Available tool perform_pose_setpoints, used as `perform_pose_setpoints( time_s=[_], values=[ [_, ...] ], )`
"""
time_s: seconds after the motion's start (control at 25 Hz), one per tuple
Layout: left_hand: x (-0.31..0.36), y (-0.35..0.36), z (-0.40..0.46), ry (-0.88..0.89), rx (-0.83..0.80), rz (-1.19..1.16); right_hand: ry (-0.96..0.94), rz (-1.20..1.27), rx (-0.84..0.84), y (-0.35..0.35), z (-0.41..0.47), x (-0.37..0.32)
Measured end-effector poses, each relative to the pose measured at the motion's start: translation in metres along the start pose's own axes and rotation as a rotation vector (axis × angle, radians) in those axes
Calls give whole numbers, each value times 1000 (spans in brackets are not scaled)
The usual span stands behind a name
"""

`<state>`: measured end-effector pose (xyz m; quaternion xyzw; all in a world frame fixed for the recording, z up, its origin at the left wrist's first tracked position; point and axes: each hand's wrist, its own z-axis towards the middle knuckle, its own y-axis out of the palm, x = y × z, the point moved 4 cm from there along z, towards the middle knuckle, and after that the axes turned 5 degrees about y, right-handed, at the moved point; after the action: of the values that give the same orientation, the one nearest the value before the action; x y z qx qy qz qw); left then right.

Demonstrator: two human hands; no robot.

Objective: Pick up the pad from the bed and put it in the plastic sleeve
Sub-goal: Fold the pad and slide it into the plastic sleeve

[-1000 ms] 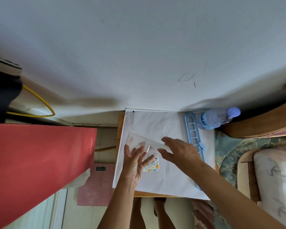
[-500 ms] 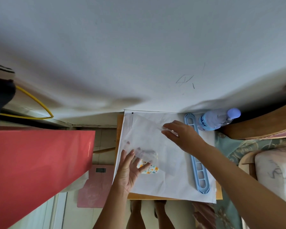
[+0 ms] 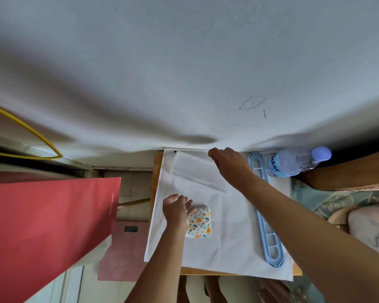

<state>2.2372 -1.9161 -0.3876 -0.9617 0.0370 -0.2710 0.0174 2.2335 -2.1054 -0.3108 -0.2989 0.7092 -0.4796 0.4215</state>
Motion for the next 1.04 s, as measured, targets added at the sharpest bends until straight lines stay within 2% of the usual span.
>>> perform_pose_setpoints(
  time_s=[0.12, 0.2, 0.24, 0.32, 0.4, 0.56, 0.68, 0.8, 0.96, 1.04],
  values=[
    [17, 6, 2, 333, 54, 396, -4, 52, 30, 12, -3, 3],
    [31, 11, 0, 519, 31, 544, -3, 68, 59, 21, -16, 8],
    [38, 13, 2, 579, 32, 586, 23, 39, -3, 31, -24, 12],
    [52, 16, 10, 672, 6, 667, 90, -104, -242, 56, -41, 19],
    [59, 19, 20, 650, -63, 697, 95, -217, -333, 74, -49, 20],
    [54, 17, 26, 586, -122, 665, 112, -262, -194, 75, -38, 9],
    [50, 12, 24, 584, -126, 608, 113, -219, -203, 70, -32, 11],
    [46, 4, 22, 591, -96, 630, 41, -44, -230, 55, -31, 15],
    [39, -16, 17, 572, 100, 663, 84, 296, -328, 29, -26, 22],
    [35, -24, 16, 529, 169, 683, 197, 404, -212, 20, -18, 30]
  ],
)
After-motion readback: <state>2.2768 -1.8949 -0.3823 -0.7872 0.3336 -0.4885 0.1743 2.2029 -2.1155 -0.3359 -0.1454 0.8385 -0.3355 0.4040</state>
